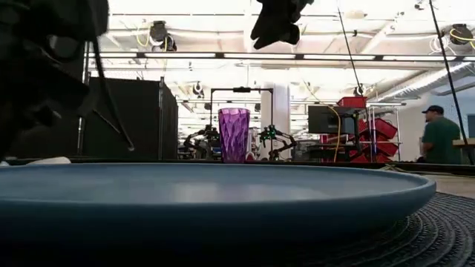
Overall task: Set table place
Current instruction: Move the white table napkin to the left of the dark blue placemat, then put the black fork on the white table napkin
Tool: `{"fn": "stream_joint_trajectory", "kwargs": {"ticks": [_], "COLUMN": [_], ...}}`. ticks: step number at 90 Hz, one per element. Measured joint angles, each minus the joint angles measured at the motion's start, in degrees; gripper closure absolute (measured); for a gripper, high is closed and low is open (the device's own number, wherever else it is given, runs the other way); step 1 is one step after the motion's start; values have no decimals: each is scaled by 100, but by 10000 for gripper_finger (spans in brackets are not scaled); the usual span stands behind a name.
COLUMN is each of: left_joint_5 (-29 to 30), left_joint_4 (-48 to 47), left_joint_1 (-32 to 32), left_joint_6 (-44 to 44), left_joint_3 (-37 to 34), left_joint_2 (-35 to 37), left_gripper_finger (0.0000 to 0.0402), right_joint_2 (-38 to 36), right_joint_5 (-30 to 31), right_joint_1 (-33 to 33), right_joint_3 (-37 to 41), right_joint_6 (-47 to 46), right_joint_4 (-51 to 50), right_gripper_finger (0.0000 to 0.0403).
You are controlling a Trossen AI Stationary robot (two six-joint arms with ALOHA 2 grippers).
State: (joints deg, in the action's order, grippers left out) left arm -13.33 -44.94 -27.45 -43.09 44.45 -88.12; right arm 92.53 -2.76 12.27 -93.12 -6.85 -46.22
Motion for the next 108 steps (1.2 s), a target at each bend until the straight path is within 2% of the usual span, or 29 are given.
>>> {"fn": "stream_joint_trajectory", "kwargs": {"ticks": [28,58,69,87,108], "left_joint_5": [-170,-161,-163,-143,-121], "left_joint_4": [552,1029,922,149,25], "left_joint_1": [-846,-1096,-1096,-1031,-980], "left_joint_6": [331,341,315,439,613], "left_joint_3": [0,0,6,355,743], "left_joint_2": [-7,-13,-13,-20,-20], "left_gripper_finger": [259,259,259,259,259], "right_joint_2": [-13,-15,-15,-15,-15], "right_joint_5": [-4,-22,-26,-28,-28], "right_joint_1": [0,-2,-2,-2,0], "right_joint_3": [0,0,0,0,0], "right_joint_6": [-90,-153,-170,-170,-166], "right_joint_4": [0,0,0,2,2], "right_gripper_finger": [255,255,255,255,255]}}
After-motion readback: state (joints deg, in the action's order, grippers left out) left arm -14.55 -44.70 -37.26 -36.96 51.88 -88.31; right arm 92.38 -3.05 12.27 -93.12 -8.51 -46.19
